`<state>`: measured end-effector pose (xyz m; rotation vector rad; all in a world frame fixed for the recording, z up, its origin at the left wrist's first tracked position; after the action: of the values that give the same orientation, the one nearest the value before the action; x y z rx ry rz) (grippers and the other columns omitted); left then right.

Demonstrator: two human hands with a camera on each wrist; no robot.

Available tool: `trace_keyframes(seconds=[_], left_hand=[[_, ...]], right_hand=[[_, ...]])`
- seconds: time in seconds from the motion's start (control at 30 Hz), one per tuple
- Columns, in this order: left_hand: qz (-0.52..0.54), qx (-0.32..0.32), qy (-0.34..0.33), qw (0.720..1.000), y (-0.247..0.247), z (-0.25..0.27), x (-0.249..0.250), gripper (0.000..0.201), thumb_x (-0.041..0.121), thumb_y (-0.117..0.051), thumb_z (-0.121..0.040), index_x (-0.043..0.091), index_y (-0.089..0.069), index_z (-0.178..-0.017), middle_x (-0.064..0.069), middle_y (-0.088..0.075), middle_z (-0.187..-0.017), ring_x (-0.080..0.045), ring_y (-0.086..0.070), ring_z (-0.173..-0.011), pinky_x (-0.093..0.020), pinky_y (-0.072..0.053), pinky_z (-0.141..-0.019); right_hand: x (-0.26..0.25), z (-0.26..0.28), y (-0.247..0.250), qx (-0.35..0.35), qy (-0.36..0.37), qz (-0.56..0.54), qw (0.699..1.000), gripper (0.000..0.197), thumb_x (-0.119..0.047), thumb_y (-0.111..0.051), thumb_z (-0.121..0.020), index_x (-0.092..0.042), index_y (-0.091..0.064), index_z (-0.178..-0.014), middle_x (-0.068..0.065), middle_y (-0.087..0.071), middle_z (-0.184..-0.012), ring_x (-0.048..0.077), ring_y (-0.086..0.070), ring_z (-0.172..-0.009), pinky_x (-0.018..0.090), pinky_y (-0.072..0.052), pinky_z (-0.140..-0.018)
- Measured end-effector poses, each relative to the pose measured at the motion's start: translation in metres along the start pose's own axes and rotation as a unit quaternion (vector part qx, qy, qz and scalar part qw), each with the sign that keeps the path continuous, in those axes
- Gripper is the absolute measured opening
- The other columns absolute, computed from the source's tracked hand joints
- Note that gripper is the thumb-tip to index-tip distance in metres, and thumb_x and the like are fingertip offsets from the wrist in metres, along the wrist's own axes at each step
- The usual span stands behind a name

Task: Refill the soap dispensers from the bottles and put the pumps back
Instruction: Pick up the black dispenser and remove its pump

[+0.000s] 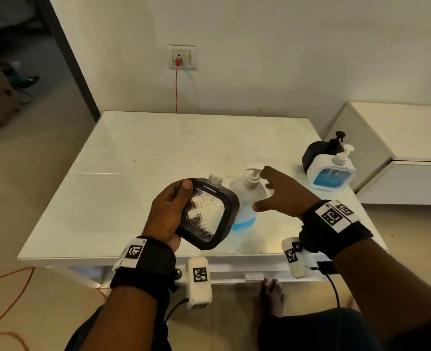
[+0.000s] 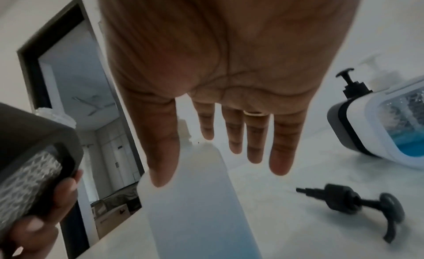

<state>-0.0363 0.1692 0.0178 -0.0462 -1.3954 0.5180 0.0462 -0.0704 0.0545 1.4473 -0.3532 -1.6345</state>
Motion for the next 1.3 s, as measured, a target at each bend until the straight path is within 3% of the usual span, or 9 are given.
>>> trace_keyframes(seconds=[0.17,0.27,0.4,0.53,0.6,0.83,0.97,1.13,1.3], left_hand=[[0.043,-0.047,0.043,0.997,-0.007,-0.002,-0.006,0.069,0.059,-0.077,-0.071,0.008,-0.075,-0.118,-0.018,-0.076,-0.120,-0.033,-0.072,-0.113,-0.048,-0.053,-0.103],[0.042,-0.074,0.045,0.995,-0.009,0.001,-0.005,0.080,0.064,-0.085,-0.065,0.007,-0.075,-0.120,-0.019,-0.075,-0.122,-0.035,-0.072,-0.115,-0.048,-0.054,-0.103],[0.020,-0.079,0.015,0.997,-0.019,0.007,-0.002,0.060,0.051,-0.082,-0.075,0.008,-0.074,-0.116,-0.019,-0.075,-0.120,-0.040,-0.069,-0.119,-0.045,-0.058,-0.099],[0.008,-0.086,0.003,0.996,-0.026,0.014,-0.002,0.064,0.054,-0.079,-0.070,0.011,-0.072,-0.116,-0.025,-0.071,-0.126,-0.037,-0.068,-0.114,-0.058,-0.052,-0.108],[0.007,-0.088,-0.007,0.996,-0.028,0.017,0.000,0.069,0.056,-0.083,-0.070,0.008,-0.072,-0.118,-0.023,-0.072,-0.122,-0.036,-0.069,-0.113,-0.060,-0.051,-0.109],[0.026,-0.087,0.007,0.996,-0.033,0.022,-0.003,0.106,0.070,-0.093,-0.055,0.001,-0.065,-0.130,-0.022,-0.072,-0.125,-0.039,-0.067,-0.120,-0.055,-0.051,-0.108],[0.118,-0.011,0.097,0.988,-0.027,0.025,-0.010,0.071,0.073,-0.068,-0.077,0.018,-0.072,-0.122,-0.016,-0.071,-0.131,-0.038,-0.066,-0.126,-0.064,-0.050,-0.107],[0.203,-0.053,0.175,0.962,-0.033,0.028,-0.020,0.078,0.080,-0.026,-0.098,0.026,-0.061,-0.142,-0.012,-0.070,-0.137,-0.039,-0.068,-0.124,-0.061,-0.058,-0.095],[0.215,-0.026,0.170,0.961,-0.031,0.027,-0.025,0.073,0.077,-0.028,-0.099,0.028,-0.062,-0.141,-0.012,-0.072,-0.134,-0.038,-0.071,-0.118,-0.055,-0.065,-0.079]], right_hand=[[-0.024,0.034,0.045,0.055,0.003,0.192,0.980,0.067,-0.038,-0.084,-0.078,-0.030,-0.055,-0.138,-0.006,-0.058,-0.139,0.014,-0.055,-0.119,0.026,-0.040,-0.092],[-0.057,0.054,0.065,0.077,0.091,0.160,0.980,0.067,-0.040,-0.086,-0.075,-0.038,-0.055,-0.135,-0.013,-0.058,-0.133,0.008,-0.054,-0.113,0.023,-0.037,-0.088],[-0.100,0.069,0.040,-0.039,0.228,0.134,0.964,0.096,-0.051,-0.087,-0.068,-0.046,-0.036,-0.149,-0.026,-0.040,-0.149,-0.004,-0.038,-0.128,0.012,-0.030,-0.098],[-0.102,0.063,0.003,-0.140,0.270,0.172,0.937,0.114,-0.044,-0.091,-0.067,-0.037,-0.021,-0.158,-0.026,-0.026,-0.155,-0.021,-0.020,-0.131,-0.004,-0.007,-0.104],[-0.099,0.060,-0.004,-0.159,0.273,0.156,0.936,0.115,-0.034,-0.093,-0.069,-0.031,-0.021,-0.159,-0.023,-0.028,-0.157,-0.030,-0.017,-0.129,-0.005,-0.010,-0.104],[-0.110,0.064,-0.010,-0.153,0.317,0.162,0.922,0.117,-0.027,-0.094,-0.066,-0.022,-0.022,-0.158,-0.009,-0.039,-0.154,-0.001,-0.034,-0.137,0.008,-0.025,-0.112],[-0.121,0.061,-0.001,-0.067,0.338,0.163,0.924,0.115,-0.044,-0.085,-0.063,-0.022,-0.024,-0.158,-0.005,-0.042,-0.150,0.007,-0.041,-0.135,0.023,-0.037,-0.110],[-0.128,0.053,-0.009,-0.048,0.345,0.129,0.928,0.111,-0.037,-0.088,-0.065,-0.018,-0.028,-0.156,-0.002,-0.041,-0.153,0.010,-0.039,-0.138,0.029,-0.036,-0.114],[-0.126,0.049,-0.019,-0.070,0.340,0.157,0.924,0.110,-0.024,-0.085,-0.074,-0.023,-0.016,-0.160,-0.004,-0.029,-0.163,0.009,-0.028,-0.148,0.025,-0.027,-0.118]])
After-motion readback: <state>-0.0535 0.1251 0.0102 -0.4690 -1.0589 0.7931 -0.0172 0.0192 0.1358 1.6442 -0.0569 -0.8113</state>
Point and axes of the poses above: each hand's wrist, its own z-axis away from the middle knuckle, its own y-axis out of the back of the hand, x = y × z, the point moved 7 cm from there along -z, towards the middle knuckle
